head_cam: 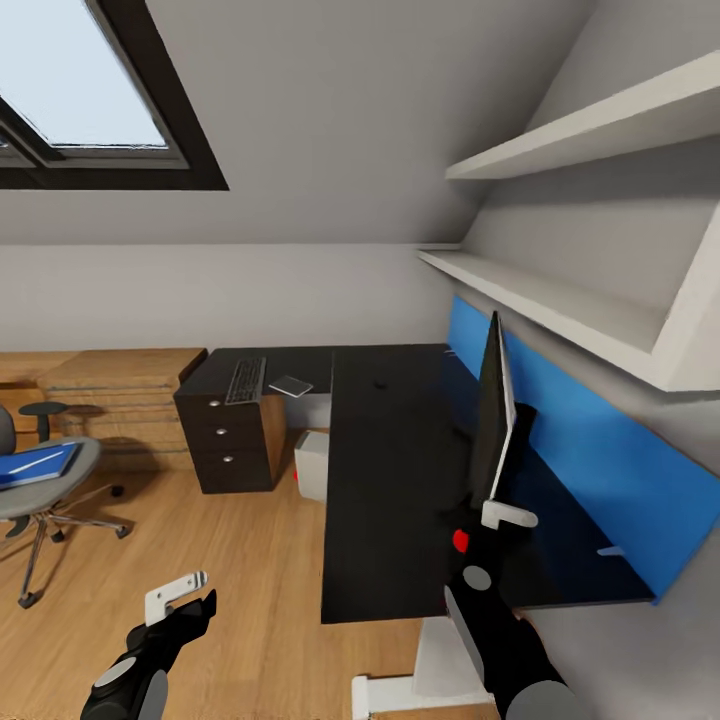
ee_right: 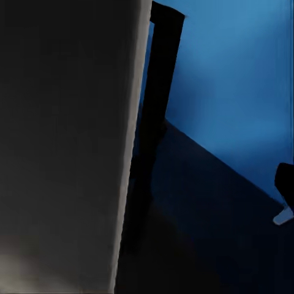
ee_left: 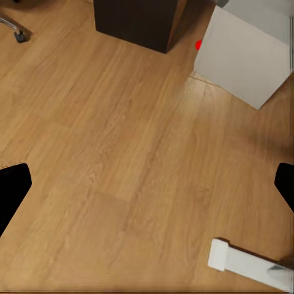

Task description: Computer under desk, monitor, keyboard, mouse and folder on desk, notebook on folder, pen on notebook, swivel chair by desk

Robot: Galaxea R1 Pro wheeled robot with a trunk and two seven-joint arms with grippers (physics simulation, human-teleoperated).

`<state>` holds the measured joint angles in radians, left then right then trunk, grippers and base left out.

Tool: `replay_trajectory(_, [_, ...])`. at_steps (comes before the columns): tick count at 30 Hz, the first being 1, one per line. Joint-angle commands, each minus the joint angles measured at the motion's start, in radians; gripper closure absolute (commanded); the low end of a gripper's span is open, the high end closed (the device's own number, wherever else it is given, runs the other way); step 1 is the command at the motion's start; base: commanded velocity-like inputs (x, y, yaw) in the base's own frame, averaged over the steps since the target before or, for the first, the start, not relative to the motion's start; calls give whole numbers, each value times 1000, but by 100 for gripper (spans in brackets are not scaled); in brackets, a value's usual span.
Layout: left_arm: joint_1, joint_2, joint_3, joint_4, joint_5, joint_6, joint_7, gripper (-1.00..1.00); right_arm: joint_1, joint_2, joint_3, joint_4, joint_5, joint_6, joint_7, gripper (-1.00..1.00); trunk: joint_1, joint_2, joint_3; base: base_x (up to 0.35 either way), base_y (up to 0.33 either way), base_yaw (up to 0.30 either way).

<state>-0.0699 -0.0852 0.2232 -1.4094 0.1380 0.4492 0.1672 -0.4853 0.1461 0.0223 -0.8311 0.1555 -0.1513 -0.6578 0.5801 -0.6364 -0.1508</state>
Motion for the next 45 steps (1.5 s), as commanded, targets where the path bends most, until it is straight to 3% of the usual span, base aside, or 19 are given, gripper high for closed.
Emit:
replay_trajectory(1, [-1,-1,1,-2,11,5,6,-100,-1,0,0,1,2,-1,-6,-100,0,-1,-2,-93,-293,0])
replay_trajectory(18, [-1,1,2,-2,11,5,5,-100,-1,0,1,3,2,-1,-5,-100,0,-1,-2,-81,-267,0])
replay_trajectory(45, [-1,2,8,-5,14,6,5,-100,-1,0,1,2,1,-1,-5,-100,0,-1,-2,-64,-9,0])
